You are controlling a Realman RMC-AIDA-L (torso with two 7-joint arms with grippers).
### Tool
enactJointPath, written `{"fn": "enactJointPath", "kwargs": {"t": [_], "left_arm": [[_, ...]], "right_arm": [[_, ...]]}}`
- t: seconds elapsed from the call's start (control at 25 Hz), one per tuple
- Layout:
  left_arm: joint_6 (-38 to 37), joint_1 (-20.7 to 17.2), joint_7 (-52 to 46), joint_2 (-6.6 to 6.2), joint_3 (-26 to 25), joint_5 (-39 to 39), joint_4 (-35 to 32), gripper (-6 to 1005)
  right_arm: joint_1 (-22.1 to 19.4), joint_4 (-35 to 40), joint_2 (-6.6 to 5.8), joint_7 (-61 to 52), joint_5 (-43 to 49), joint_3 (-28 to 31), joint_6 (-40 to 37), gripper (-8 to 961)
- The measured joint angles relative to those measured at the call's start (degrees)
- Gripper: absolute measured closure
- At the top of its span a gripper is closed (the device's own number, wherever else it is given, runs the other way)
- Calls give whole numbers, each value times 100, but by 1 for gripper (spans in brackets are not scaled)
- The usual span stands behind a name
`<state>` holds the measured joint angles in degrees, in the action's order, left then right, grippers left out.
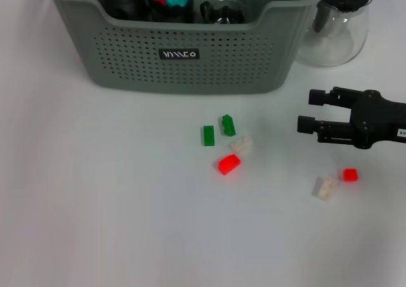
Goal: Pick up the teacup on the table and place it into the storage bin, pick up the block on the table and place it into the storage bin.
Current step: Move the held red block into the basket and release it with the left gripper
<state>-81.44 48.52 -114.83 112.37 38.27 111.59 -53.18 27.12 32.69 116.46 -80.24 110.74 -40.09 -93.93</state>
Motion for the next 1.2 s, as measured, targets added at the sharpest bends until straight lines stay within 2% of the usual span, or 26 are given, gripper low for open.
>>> {"fn": "enactJointPath", "kwargs": {"t": [0.08,0.16,0.24,0.32,0.44,0.6,0.88,1.2], "left_arm": [[825,260,-496,-75,636,468,-18,329],[1511,481,-813,-43,1118,1028,2,329],[2021,661,-1080,50,1494,1615,80,329],[2580,881,-1460,223,1851,2550,279,329],[2937,1131,-1832,396,1951,3499,547,329],[3164,1414,-2324,478,1962,4271,894,329],[3292,1636,-2500,501,1955,4654,1235,328],[2984,1362,-2520,571,1874,4353,543,265]], "right_arm": [[2,0,0,0,0,-1,15,119],[3,0,-1,0,0,-1,31,119],[4,0,1,0,0,-1,41,119],[4,0,6,0,0,-1,42,120],[4,0,8,0,0,1,43,120],[4,0,8,0,0,1,44,121],[4,0,8,0,0,1,68,121],[-5,0,8,0,0,1,113,120]]}}
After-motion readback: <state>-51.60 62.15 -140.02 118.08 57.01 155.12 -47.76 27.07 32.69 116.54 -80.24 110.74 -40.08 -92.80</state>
